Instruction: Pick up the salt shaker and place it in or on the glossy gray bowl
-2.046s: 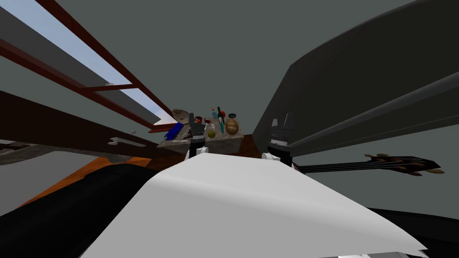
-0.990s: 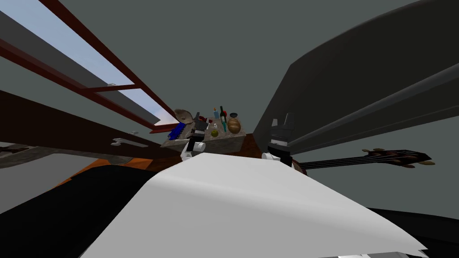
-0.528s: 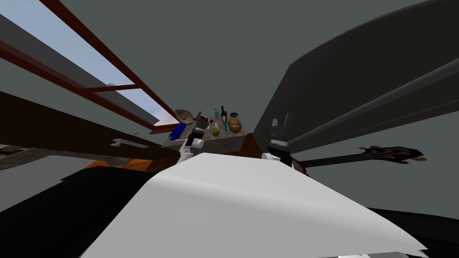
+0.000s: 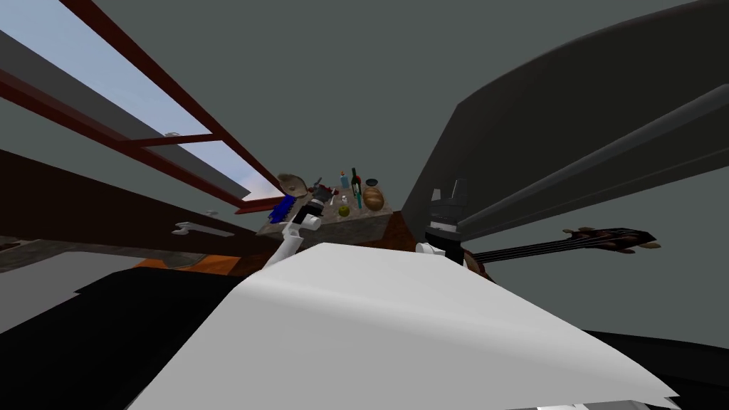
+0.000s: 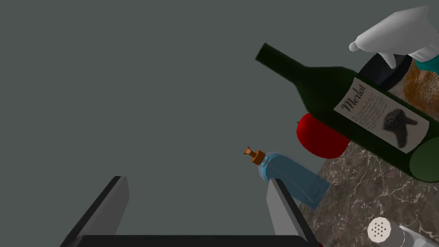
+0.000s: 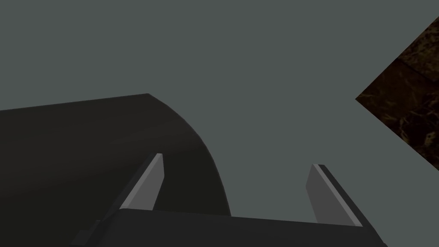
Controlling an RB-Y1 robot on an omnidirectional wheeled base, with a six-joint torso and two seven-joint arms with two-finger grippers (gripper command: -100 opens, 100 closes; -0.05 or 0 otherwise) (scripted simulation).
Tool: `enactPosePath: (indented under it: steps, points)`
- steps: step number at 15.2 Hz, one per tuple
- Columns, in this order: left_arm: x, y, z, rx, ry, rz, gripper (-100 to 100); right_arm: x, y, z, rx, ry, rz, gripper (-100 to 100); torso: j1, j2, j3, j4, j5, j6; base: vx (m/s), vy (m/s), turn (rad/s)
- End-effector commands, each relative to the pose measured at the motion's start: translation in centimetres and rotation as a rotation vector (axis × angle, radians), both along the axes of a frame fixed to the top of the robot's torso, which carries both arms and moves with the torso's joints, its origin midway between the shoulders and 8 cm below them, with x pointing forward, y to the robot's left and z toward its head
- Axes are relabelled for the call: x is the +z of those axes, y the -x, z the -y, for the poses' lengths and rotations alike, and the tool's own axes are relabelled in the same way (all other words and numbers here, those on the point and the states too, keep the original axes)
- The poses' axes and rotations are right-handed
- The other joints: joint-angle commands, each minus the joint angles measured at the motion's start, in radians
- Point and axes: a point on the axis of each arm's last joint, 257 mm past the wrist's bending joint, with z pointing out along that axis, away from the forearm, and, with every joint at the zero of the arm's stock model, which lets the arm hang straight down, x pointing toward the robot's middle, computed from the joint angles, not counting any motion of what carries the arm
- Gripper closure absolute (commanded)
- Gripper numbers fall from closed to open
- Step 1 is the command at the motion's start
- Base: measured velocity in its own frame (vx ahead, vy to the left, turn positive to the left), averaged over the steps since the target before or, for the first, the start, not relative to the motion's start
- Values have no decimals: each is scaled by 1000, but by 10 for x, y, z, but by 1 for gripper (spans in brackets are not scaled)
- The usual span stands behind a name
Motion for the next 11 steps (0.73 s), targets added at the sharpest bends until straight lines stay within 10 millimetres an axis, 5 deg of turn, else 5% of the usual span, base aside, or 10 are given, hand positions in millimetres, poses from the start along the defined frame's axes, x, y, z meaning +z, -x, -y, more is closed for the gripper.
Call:
enactPosePath:
  steps: [1,11]
  points:
    - [-10,-13,-7,-16,45,-66,-100,0,0,0,0,0,0,0,0,0,0,0,0,0,-14,19,-49]
    - [-55,-48,-34,-30,225,-326,-100,0,0,0,0,0,0,0,-2,-1,-1,0,0,0,-4,10,-47]
